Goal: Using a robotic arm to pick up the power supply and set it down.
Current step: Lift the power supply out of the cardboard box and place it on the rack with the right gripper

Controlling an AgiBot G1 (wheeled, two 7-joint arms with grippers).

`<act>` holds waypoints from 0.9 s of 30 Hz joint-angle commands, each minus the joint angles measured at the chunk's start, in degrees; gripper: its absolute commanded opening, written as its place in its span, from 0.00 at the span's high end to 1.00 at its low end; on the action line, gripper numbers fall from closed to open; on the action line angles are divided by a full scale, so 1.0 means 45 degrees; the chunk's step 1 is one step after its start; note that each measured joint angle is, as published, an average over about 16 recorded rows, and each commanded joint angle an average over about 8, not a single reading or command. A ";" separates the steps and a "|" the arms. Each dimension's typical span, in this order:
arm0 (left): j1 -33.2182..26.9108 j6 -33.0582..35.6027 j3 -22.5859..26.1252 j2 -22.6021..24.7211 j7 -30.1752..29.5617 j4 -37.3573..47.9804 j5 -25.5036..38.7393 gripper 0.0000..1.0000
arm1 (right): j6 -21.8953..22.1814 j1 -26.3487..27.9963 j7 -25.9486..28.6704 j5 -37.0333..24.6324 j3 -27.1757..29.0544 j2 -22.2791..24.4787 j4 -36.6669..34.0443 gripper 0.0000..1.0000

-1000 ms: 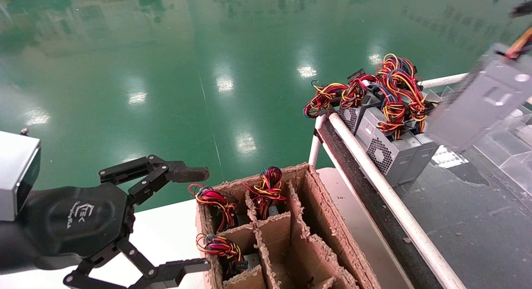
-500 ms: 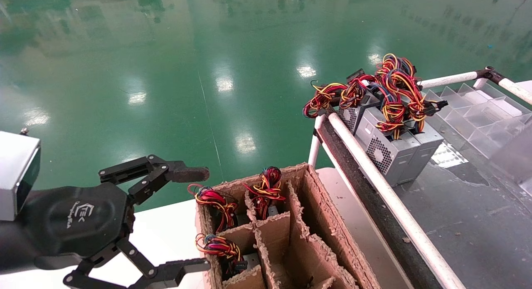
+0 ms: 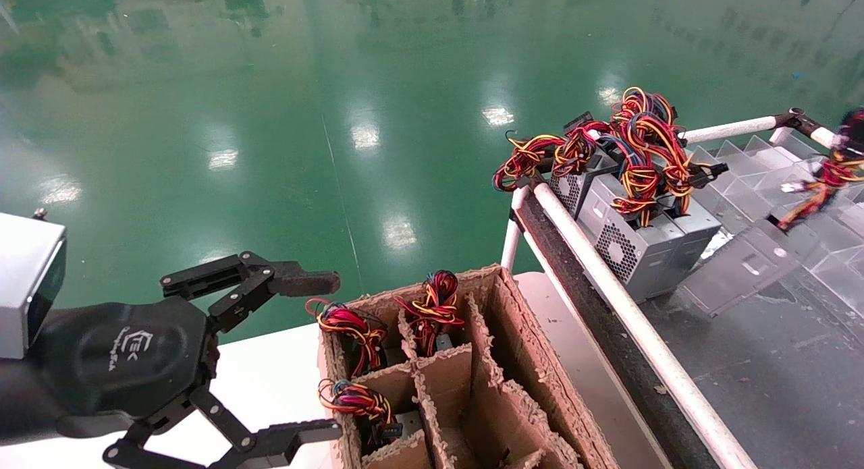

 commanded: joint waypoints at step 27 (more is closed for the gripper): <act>-0.0004 -0.0007 0.0016 -0.0006 0.0008 0.0000 -0.0010 0.00 | 0.1526 0.0833 -0.0467 -0.0869 -0.0563 -0.0945 -0.0658 1.00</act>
